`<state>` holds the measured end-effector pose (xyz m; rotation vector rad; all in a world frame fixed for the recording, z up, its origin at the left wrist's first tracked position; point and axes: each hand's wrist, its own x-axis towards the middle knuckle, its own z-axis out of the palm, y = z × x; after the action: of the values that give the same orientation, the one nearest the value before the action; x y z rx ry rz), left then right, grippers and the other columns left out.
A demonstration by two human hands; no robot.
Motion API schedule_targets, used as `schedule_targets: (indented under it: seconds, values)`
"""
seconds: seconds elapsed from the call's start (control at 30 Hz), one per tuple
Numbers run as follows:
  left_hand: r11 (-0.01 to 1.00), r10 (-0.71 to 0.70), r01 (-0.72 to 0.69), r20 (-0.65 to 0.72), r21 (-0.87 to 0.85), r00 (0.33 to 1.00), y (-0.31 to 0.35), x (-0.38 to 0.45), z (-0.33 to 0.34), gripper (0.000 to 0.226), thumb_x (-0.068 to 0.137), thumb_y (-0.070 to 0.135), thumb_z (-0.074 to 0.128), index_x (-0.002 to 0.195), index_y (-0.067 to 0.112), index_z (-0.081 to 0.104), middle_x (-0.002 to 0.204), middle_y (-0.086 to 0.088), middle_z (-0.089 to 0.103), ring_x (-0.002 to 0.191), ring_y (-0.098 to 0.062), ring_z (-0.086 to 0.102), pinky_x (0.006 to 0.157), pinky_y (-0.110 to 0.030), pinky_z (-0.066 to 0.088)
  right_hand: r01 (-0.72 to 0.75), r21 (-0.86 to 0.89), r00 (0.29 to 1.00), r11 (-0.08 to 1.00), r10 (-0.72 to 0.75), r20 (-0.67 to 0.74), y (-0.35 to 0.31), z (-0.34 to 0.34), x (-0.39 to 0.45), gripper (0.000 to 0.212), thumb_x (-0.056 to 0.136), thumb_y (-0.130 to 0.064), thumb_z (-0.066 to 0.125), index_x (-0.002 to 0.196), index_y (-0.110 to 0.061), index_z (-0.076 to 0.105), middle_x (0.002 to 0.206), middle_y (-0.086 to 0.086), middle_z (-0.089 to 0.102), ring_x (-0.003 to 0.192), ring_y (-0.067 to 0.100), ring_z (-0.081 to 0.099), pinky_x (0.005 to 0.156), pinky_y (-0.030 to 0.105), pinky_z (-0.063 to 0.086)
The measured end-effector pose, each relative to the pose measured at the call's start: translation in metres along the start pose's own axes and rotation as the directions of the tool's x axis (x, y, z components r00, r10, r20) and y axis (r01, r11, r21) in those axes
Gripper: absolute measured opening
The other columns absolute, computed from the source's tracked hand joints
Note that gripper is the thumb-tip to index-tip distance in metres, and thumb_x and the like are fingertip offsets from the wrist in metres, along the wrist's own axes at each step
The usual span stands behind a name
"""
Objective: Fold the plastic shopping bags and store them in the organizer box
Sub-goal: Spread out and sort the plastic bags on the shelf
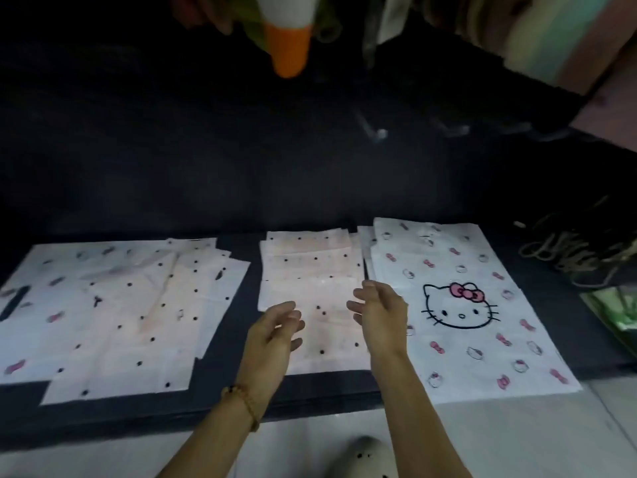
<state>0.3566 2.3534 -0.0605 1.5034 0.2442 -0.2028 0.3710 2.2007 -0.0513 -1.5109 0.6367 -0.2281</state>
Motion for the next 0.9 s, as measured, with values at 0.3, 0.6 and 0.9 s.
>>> schedule_targets:
  seconds: [0.3, 0.6, 0.9]
  values:
    - [0.996, -0.021, 0.053, -0.363, 0.078, 0.931, -0.006, -0.042, -0.225, 0.017, 0.094, 0.007, 0.056, 0.107, 0.012, 0.065, 0.109, -0.008, 0.065, 0.106, -0.027, 0.060, 0.097, -0.043, 0.049, 0.040, -0.236, 0.954, 0.971, 0.033, 0.297, 0.026, 0.153, -0.083, 0.014, 0.095, -0.015, 0.052, 0.100, -0.018, 0.065, 0.100, 0.002, 0.068, 0.091, 0.017, 0.065, 0.085, 0.036, 0.054]
    - [0.929, 0.009, 0.144, -0.412, 0.340, 0.911, -0.019, 0.015, -0.337, 0.026, 0.093, 0.010, 0.057, 0.119, 0.012, 0.058, 0.118, -0.003, 0.058, 0.109, -0.018, 0.055, 0.102, -0.032, 0.042, 0.263, -0.497, 0.824, 0.827, 0.076, 0.562, 0.058, 0.298, -0.089, 0.080, 0.078, -0.036, 0.077, 0.144, -0.024, 0.034, 0.140, 0.000, 0.041, 0.125, 0.019, 0.045, 0.101, 0.034, 0.044]
    - [0.928, -0.001, 0.117, -0.313, 0.353, 0.950, -0.022, 0.061, -0.366, 0.026, 0.094, 0.023, 0.057, 0.120, 0.019, 0.060, 0.122, 0.001, 0.058, 0.115, -0.012, 0.053, 0.067, -0.004, 0.046, 0.563, -0.535, 0.789, 0.630, -0.216, 0.575, 0.068, 0.356, -0.057, 0.021, 0.098, -0.016, 0.051, 0.110, -0.016, 0.068, 0.124, -0.001, 0.061, 0.110, 0.011, 0.053, 0.091, 0.036, 0.047]
